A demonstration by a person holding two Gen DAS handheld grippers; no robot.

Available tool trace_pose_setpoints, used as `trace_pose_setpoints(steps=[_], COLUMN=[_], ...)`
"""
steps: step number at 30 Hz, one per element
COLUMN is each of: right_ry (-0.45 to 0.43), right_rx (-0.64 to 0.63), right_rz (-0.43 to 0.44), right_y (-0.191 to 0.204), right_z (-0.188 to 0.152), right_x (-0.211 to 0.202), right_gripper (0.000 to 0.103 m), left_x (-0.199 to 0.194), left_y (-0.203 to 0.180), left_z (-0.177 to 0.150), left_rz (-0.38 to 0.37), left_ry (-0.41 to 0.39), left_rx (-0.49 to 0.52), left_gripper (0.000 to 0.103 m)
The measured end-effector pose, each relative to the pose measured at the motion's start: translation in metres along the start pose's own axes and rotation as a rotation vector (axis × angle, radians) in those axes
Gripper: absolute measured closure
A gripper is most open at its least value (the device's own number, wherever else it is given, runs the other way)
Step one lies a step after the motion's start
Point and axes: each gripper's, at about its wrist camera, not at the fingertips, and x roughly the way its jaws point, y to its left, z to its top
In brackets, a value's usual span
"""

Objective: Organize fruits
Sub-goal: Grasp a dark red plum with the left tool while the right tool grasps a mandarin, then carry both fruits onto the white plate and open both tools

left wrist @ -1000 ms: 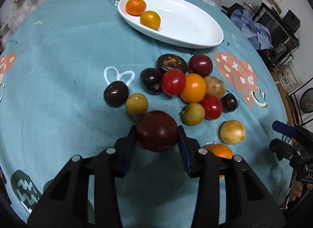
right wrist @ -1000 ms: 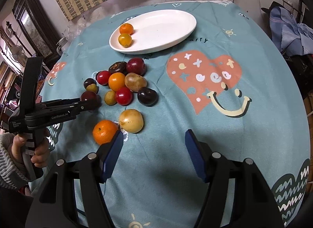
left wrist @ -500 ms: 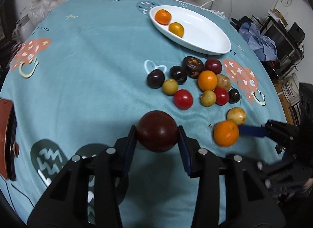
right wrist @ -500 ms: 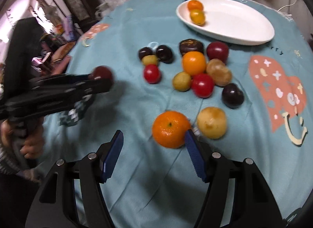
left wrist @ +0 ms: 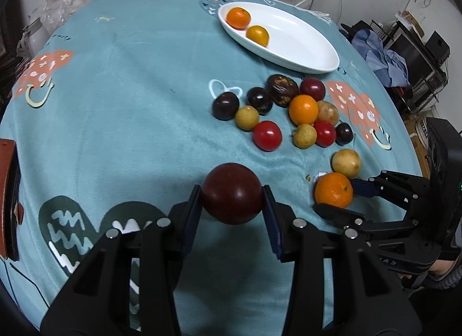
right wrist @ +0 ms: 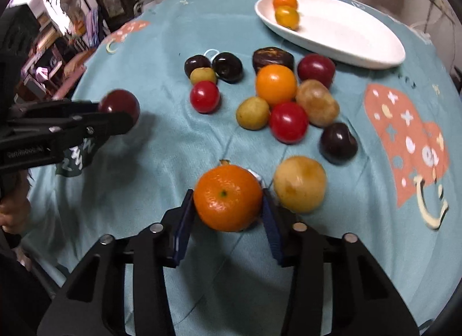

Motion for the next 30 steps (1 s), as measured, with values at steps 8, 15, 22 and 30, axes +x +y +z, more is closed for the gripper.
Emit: trace_pose_setpoints(steps=[8,15,22,30], right_ry=[-0.018,-0.173,-0.291,-0.255], right_rx=[0.024,0.171,0.175,0.229], right_rz=[0.044,-0.018,-0.112,-0.135], right_y=[-0.008,-0.072,-0.121,-0.158], right_z=[-0.015,0.042,0.129,0.179], right_x=[-0.025,-0.058,-0.050,-0.012], right_gripper=[0.060,0.060,0.060,0.046], left_x=[0.015,0.024,0.059,0.107], left_y=[-0.020,-0.042,-0.078,-0.089], left_z=[0.006,0.079,0.170,0.199], left_rz=[-0.013,-0.043,-0.061,-0.072], left_ry=[0.030,-0.042,-0.100,-0.061], left_rx=[0.054,0.107,0.185,0.178], left_gripper=[0.061,0.061,0.061,0.059])
